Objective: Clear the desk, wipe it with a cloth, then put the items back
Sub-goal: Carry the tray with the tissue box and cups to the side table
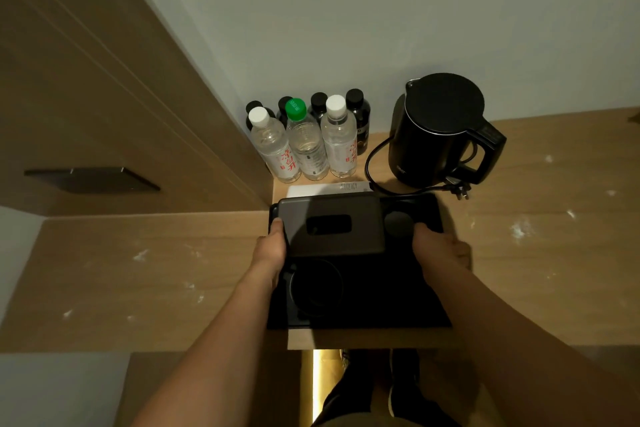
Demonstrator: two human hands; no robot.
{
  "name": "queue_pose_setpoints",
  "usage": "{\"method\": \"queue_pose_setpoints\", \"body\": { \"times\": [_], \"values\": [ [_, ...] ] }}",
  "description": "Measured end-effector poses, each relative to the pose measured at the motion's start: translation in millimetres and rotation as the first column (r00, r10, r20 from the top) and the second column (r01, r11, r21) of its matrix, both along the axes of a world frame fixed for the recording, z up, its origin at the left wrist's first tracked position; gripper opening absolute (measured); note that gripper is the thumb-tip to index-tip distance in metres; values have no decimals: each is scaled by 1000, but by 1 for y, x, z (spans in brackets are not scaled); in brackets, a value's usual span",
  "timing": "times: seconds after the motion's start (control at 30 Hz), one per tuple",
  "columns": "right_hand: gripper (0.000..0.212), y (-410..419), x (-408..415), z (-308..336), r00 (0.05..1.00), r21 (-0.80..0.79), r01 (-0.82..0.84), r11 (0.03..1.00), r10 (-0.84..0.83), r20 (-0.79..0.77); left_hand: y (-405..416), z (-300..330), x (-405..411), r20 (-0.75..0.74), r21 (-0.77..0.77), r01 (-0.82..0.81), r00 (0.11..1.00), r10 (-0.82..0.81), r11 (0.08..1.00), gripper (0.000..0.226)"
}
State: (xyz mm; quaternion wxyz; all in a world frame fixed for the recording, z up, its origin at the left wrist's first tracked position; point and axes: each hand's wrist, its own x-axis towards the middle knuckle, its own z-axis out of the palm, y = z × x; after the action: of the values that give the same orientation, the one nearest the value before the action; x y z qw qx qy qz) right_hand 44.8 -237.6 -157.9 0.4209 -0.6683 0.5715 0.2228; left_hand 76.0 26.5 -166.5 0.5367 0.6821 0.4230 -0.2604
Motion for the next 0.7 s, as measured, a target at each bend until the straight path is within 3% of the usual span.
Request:
{"method": "queue_pose_setpoints", "body": {
  "times": [0.1, 0.2, 0.3, 0.5, 0.57, 0.7],
  "values": [
    [77, -5, -5, -4, 994, 70, 101, 992, -104, 40, 0, -3, 1, -9, 110, 65, 998, -65, 992, 79],
    [76, -6, -12, -8, 991, 140, 84, 987, -97, 88, 1, -7, 3, -11, 152, 101, 995, -100, 983, 80],
    [84, -5, -15, -5, 982, 69, 142, 987, -150, 119, 4, -11, 5, -11, 144, 93, 996, -93, 985, 86],
    [86, -3, -22, -7, 998, -51, 15, 999, -12, 57, 9, -6, 1, -11, -13, 11, 1000, -11, 1000, 104],
    [82, -3, -24, -4, 999, -75, -18, 997, 21, 48, 13, -5, -6, -21, -102, -5, 1000, 3, 995, 109],
    [71, -2, -26, 3, 995, -102, -64, 993, 72, 75, 20, -1, -18, -2, -140, -8, 1000, 8, 990, 116]
  ]
}}
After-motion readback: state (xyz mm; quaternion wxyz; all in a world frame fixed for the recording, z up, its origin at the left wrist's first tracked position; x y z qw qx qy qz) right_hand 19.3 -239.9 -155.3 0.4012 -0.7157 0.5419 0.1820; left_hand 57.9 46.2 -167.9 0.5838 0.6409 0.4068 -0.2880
